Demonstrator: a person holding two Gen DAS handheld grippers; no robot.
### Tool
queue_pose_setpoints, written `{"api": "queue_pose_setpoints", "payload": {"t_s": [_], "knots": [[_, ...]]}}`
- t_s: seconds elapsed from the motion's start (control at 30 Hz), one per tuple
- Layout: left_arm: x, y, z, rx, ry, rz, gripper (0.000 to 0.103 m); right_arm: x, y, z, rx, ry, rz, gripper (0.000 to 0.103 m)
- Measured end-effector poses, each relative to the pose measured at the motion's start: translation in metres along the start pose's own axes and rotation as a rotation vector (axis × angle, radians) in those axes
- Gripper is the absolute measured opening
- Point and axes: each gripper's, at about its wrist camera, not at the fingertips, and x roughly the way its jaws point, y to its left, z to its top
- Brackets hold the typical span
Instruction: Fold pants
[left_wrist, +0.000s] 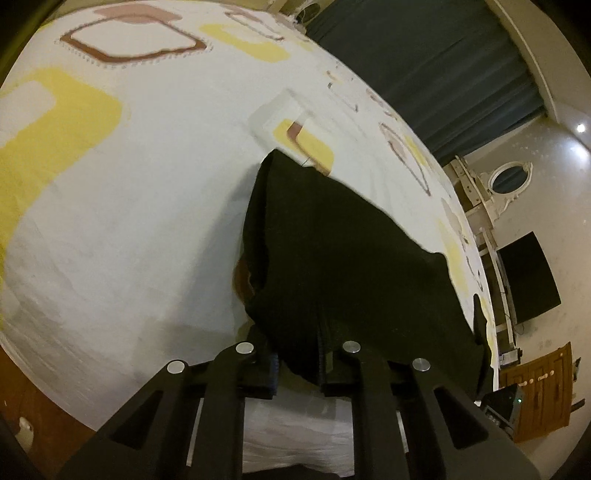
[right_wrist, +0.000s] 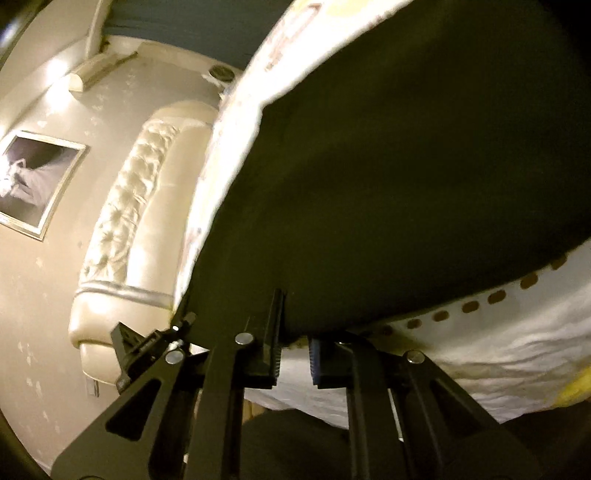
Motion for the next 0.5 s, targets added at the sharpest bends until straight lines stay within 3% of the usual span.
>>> {"api": "queue_pose_setpoints", "payload": {"t_s": [0.17, 0.3, 0.43, 0.5], "knots": [[0.008, 0.011, 0.001, -0.020, 0.035, -0.037, 0.016, -0.014, 0.006, 0.009, -0.020, 0.076, 0.007, 0.019], [-0.008, 0.001, 0.001, 0.059, 0.030, -0.002, 0.019, -0.046, 0.021, 0.013, -0.117, 0.114, -0.029, 0.028], [-0.030, -0.019, -0.002, 0.167, 0.002, 0.074, 0.024, -0.120, 0.017, 0.038, -0.183, 0.032, -0.060, 0.046], [-0.039, -0.033, -0.002, 0.231, -0.022, 0.112, 0.026, -0.158, 0.006, 0.060, -0.191, -0.015, -0.066, 0.049]]}}
